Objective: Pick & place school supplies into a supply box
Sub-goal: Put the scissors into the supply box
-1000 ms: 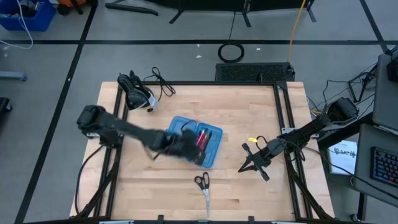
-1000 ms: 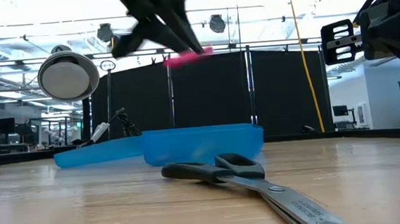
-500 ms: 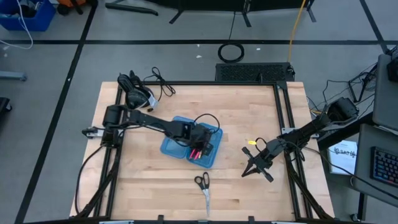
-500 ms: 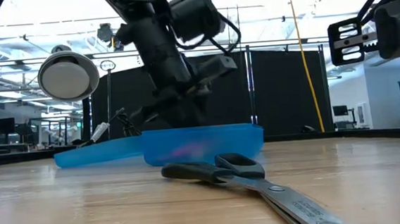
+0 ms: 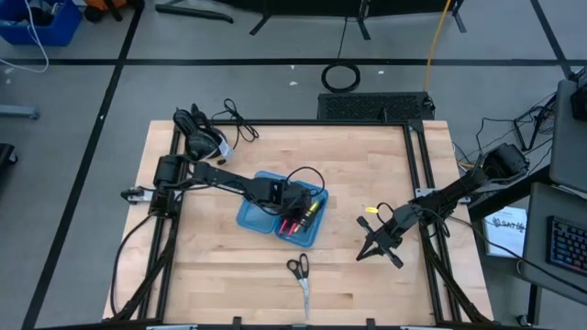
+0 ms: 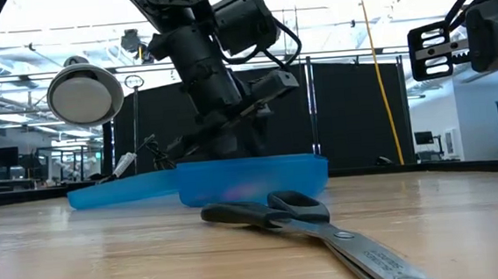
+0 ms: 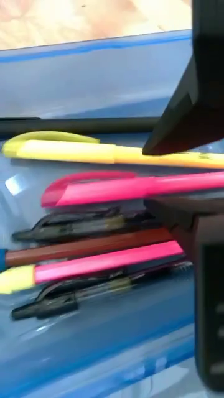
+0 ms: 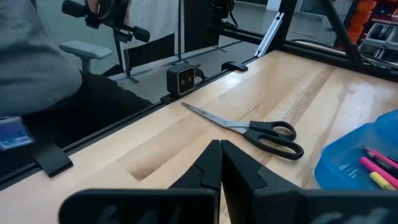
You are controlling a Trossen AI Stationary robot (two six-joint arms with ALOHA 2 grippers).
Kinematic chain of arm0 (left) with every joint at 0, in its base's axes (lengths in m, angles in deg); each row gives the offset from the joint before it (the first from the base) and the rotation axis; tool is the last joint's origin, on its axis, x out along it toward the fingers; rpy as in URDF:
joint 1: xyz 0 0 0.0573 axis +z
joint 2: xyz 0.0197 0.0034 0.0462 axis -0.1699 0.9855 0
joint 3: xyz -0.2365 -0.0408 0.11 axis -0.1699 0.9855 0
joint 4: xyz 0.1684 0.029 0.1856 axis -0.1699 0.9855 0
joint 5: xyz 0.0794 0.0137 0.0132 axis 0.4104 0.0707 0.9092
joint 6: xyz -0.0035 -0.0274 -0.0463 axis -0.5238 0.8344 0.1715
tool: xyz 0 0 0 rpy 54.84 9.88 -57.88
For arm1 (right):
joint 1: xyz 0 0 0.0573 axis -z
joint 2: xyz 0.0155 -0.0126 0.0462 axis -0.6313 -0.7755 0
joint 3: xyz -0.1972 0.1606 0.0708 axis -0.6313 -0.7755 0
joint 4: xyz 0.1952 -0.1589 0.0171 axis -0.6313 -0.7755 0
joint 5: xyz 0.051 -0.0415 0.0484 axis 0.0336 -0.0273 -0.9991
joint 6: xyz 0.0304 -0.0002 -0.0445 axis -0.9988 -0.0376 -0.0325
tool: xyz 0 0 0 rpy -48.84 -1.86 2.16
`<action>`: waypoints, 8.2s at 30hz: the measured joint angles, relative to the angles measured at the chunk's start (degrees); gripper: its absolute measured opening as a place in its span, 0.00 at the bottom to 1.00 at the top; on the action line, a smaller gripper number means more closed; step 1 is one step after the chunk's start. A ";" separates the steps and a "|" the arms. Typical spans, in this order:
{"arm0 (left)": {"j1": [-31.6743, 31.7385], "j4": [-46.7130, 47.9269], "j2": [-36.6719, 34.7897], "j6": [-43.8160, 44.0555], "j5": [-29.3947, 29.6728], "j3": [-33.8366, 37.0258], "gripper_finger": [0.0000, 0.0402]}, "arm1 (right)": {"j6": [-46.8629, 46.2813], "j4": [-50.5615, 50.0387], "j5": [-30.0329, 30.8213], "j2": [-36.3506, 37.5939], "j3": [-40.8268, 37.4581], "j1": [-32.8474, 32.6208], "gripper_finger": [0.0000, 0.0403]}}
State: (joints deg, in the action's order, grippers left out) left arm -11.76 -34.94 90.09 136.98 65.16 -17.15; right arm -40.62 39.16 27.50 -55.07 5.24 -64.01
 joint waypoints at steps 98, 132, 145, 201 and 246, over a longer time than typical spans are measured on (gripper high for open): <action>-31.39 -59.54 -54.88 -51.60 39.22 73.24 0.08 | -93.62 -72.48 18.31 -50.39 74.84 -1.73 0.32; -31.39 -58.97 -54.86 -50.78 37.90 73.24 0.08 | -30.66 -77.62 25.72 -36.03 74.71 -4.73 0.32; -31.39 -59.53 -54.87 -51.59 38.16 73.24 0.08 | 3.84 -96.62 29.91 -34.63 74.62 -0.27 0.32; -22.75 -57.39 -54.84 -27.35 56.98 73.24 0.08 | 23.05 -57.75 17.73 -34.49 60.26 -4.56 0.08; -22.80 -55.98 -54.73 -27.71 54.56 73.24 0.08 | -14.88 -59.56 18.00 -44.39 51.39 -9.26 0.00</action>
State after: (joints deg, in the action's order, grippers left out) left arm -34.55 -90.92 35.36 109.27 119.72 56.10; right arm -55.50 -20.39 45.50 -99.46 56.62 -73.27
